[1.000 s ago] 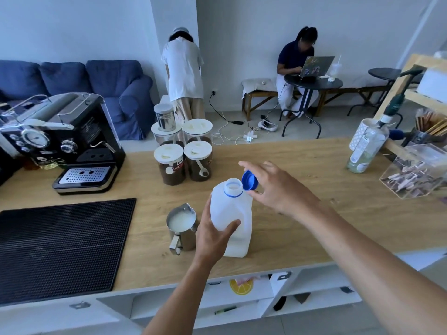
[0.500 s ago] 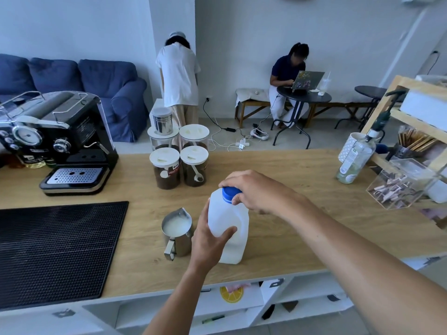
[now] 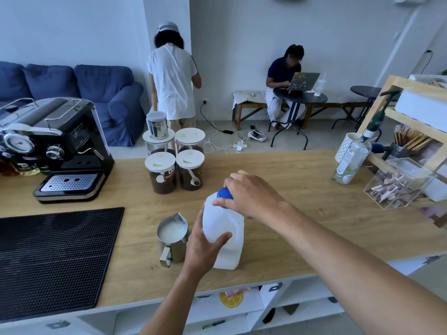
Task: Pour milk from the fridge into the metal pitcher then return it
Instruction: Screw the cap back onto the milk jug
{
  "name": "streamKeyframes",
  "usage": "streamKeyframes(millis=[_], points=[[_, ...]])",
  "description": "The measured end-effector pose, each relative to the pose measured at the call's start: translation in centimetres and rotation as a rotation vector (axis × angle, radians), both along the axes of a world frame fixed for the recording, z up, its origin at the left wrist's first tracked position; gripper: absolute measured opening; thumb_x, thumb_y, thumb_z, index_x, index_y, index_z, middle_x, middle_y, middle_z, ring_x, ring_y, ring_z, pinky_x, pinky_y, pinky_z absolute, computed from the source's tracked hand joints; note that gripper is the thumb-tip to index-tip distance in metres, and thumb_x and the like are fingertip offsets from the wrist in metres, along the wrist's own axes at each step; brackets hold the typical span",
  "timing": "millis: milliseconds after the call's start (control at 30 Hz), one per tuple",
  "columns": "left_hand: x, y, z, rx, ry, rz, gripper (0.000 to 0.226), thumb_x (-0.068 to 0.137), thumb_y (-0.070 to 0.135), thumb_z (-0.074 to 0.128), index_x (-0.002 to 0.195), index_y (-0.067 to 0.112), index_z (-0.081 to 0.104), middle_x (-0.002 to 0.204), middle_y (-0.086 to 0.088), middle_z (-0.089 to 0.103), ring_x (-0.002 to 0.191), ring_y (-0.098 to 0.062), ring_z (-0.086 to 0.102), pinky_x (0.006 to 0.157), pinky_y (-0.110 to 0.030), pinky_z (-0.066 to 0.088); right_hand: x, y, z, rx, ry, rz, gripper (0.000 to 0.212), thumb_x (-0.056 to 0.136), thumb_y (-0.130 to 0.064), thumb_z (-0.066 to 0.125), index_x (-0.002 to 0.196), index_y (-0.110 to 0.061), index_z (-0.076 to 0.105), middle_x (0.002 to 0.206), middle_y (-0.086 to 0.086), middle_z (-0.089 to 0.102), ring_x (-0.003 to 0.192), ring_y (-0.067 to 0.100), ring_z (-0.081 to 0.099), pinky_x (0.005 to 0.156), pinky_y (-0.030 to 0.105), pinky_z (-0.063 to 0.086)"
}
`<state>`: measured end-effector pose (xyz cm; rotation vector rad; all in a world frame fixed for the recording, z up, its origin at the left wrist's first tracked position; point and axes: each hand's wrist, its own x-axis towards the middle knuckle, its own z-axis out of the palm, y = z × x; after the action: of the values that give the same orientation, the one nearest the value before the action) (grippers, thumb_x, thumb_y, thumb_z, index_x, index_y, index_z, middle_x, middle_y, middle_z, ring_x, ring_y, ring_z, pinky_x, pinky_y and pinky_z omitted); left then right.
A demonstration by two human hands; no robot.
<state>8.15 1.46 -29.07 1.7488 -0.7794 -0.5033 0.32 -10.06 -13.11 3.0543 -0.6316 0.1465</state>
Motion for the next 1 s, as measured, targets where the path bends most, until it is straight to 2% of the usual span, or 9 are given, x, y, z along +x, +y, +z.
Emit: streamKeyframes(millis=[67, 167, 300, 467, 667, 767, 867, 933, 1000], points=[[0.0, 0.0, 0.0, -0.012, 0.001, -0.006, 0.086, 0.075, 0.035, 0.078, 0.145, 0.046, 0.029, 0.131, 0.021, 0.057, 0.120, -0.004, 0.053, 0.090, -0.027, 0.048, 0.1, 0.6, -0.9, -0.086, -0.084, -0.042, 0.053, 0.090, -0.062, 0.045, 0.090, -0.009, 0.049, 0.087, 0.006, 0.060, 0.088, 0.024, 0.054, 0.063, 0.032, 0.035], [0.0, 0.1, 0.0, -0.013, 0.003, -0.007, 0.085, 0.077, 0.031, 0.078, 0.146, 0.044, 0.030, 0.129, 0.024, 0.057, 0.118, 0.001, 0.052, 0.086, -0.019, 0.044, 0.2, 1.2, -1.4, -0.106, -0.158, -0.097, 0.051, 0.090, -0.062, 0.045, 0.085, -0.012, 0.039, 0.071, 0.004, 0.049, 0.071, 0.024, 0.048, 0.058, 0.032, 0.032], [0.0, 0.0, 0.0, -0.004, 0.000, 0.000, 0.086, 0.075, 0.033, 0.079, 0.146, 0.042, 0.031, 0.133, 0.017, 0.057, 0.122, -0.006, 0.052, 0.096, -0.033, 0.048, -0.3, 0.6, -1.2, -0.036, -0.141, -0.039, 0.049, 0.091, -0.061, 0.045, 0.089, -0.012, 0.044, 0.080, 0.003, 0.054, 0.081, 0.022, 0.051, 0.060, 0.033, 0.036], [-0.1, 0.0, 0.2, 0.015, -0.002, -0.002, 0.088, 0.072, 0.042, 0.078, 0.147, 0.040, 0.030, 0.136, 0.017, 0.055, 0.125, -0.007, 0.050, 0.099, -0.034, 0.048, -1.5, -0.2, -0.7, 0.072, -0.124, -0.007, 0.041, 0.090, -0.055, 0.046, 0.103, -0.018, 0.058, 0.099, -0.004, 0.059, 0.097, 0.019, 0.052, 0.075, 0.036, 0.047], [-0.1, 0.3, 0.3, 0.019, 0.007, -0.003, 0.090, 0.071, 0.043, 0.076, 0.147, 0.042, 0.028, 0.138, 0.016, 0.053, 0.128, -0.007, 0.049, 0.101, -0.042, 0.048, -0.3, 0.9, -1.1, -0.157, -0.099, -0.117, 0.051, 0.089, -0.064, 0.041, 0.084, -0.014, 0.044, 0.079, 0.002, 0.059, 0.071, 0.023, 0.050, 0.058, 0.033, 0.035], [-0.1, 0.4, 0.5, 0.010, -0.001, -0.004, 0.090, 0.071, 0.044, 0.076, 0.147, 0.041, 0.029, 0.138, 0.016, 0.054, 0.127, -0.008, 0.050, 0.100, -0.043, 0.048, -0.3, 0.8, -1.0, -0.141, -0.109, -0.085, 0.053, 0.089, -0.066, 0.040, 0.094, -0.014, 0.051, 0.093, 0.000, 0.060, 0.084, 0.023, 0.058, 0.062, 0.034, 0.040], [-0.2, 0.2, 0.6, 0.015, -0.016, -0.008, 0.090, 0.070, 0.048, 0.074, 0.147, 0.043, 0.027, 0.138, 0.018, 0.053, 0.127, -0.008, 0.050, 0.100, -0.045, 0.048, -0.9, -0.3, -0.1, 0.190, -0.014, 0.016, 0.052, 0.089, -0.060, 0.049, 0.128, -0.025, 0.051, 0.119, -0.010, 0.049, 0.102, 0.018, 0.055, 0.076, 0.034, 0.043], [-0.1, 0.1, 0.5, 0.014, -0.016, -0.009, 0.090, 0.070, 0.049, 0.074, 0.146, 0.044, 0.028, 0.136, 0.019, 0.055, 0.124, -0.008, 0.052, 0.098, -0.046, 0.049, -0.9, -0.7, 0.3, 0.301, 0.030, 0.053, 0.049, 0.091, -0.048, 0.056, 0.135, -0.029, 0.049, 0.120, -0.012, 0.047, 0.103, 0.018, 0.054, 0.081, 0.033, 0.044], [-0.1, 0.2, 0.4, 0.008, -0.001, -0.005, 0.088, 0.070, 0.048, 0.075, 0.146, 0.044, 0.029, 0.134, 0.018, 0.056, 0.122, -0.008, 0.054, 0.098, -0.044, 0.050, -0.7, -0.6, 0.2, 0.282, 0.006, 0.046, 0.045, 0.091, -0.043, 0.060, 0.132, -0.027, 0.052, 0.113, -0.010, 0.048, 0.094, 0.017, 0.053, 0.076, 0.031, 0.041]])
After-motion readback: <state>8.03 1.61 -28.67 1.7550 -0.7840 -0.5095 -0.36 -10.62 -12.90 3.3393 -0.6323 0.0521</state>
